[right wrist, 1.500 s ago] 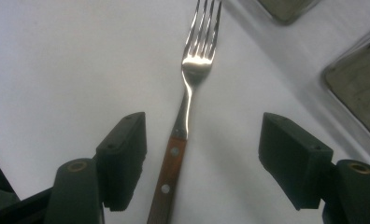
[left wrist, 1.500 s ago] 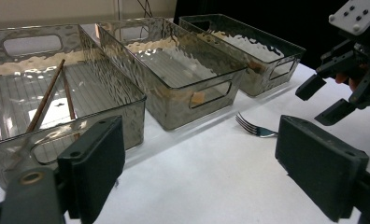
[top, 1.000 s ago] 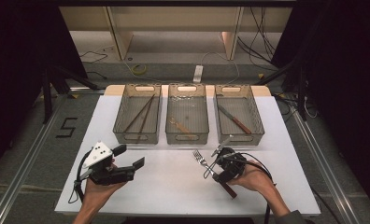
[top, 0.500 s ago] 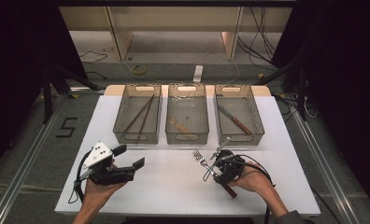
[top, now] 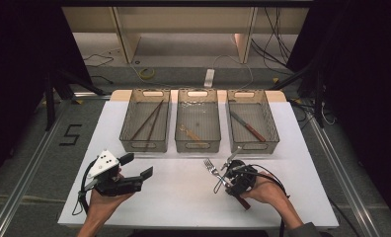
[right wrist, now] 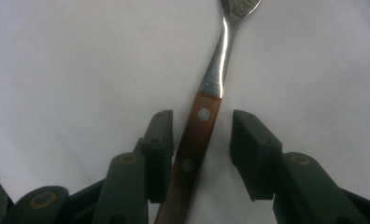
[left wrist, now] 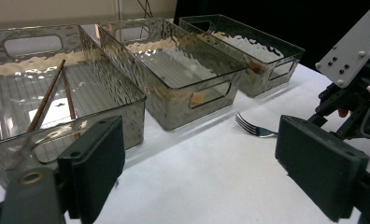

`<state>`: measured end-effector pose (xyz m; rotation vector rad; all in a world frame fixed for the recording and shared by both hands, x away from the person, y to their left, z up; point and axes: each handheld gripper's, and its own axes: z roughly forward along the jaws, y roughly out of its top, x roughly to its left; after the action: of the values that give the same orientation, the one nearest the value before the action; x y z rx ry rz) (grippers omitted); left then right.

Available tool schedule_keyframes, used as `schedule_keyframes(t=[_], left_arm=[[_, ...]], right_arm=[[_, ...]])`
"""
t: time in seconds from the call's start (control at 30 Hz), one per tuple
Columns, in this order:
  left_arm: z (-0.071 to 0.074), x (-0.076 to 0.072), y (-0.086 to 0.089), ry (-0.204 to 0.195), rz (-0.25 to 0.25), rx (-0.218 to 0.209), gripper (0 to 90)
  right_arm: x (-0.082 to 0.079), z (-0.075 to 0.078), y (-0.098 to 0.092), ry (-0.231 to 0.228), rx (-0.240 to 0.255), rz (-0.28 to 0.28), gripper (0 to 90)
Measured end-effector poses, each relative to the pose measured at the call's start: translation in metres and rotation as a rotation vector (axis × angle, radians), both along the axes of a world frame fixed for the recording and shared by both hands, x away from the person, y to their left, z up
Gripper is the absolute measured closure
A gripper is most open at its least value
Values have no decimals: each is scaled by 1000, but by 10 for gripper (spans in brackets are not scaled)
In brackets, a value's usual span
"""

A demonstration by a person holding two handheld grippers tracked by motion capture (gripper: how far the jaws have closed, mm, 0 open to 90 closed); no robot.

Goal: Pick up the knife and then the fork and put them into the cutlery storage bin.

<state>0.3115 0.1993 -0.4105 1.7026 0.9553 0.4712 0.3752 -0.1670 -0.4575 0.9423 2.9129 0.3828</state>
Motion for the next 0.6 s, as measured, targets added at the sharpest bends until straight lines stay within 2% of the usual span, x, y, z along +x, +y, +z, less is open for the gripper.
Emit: schedule_keyframes(t=[0.3, 0.6], left_arm=[[0, 0, 0, 0, -1, 5, 155], [0, 0, 0, 2, -3, 9, 156]], right_arm=[[-1, -1, 2, -18, -18, 11, 635], [0, 0, 2, -9, -21, 12, 664]])
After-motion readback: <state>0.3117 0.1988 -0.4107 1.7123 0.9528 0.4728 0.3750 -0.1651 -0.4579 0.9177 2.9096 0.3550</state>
